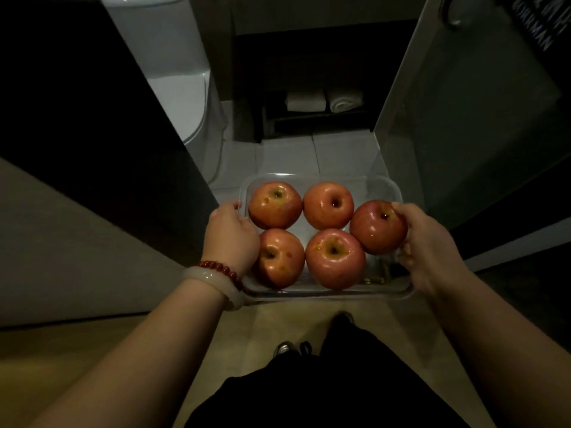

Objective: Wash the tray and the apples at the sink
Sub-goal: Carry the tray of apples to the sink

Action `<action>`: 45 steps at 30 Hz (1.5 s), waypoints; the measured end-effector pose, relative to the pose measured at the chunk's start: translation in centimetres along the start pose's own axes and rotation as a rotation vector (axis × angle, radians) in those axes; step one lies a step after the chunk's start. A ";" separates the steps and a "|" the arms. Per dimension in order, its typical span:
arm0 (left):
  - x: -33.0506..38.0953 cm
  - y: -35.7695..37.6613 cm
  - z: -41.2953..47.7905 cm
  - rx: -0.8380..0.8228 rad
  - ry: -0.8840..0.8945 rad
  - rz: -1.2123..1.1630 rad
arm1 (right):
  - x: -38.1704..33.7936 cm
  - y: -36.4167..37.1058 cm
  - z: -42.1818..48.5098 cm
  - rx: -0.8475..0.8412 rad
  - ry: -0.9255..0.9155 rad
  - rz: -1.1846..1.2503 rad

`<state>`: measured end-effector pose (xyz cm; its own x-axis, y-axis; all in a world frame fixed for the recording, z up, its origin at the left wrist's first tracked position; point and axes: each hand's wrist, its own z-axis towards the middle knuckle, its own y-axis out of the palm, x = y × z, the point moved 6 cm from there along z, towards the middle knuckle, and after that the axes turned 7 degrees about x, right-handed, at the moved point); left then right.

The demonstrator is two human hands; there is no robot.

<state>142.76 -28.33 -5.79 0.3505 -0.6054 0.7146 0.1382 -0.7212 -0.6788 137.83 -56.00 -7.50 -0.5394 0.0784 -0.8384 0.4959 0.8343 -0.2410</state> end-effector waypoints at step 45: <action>22.7 9.9 47.0 0.074 -0.143 -0.045 | -33.6 23.3 40.7 -0.083 -0.007 -0.049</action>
<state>195.61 -33.44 -4.23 0.4696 -0.5155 0.7167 0.2227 -0.7164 -0.6612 195.22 -61.36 -4.83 -0.5566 0.0326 -0.8301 0.4105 0.8795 -0.2407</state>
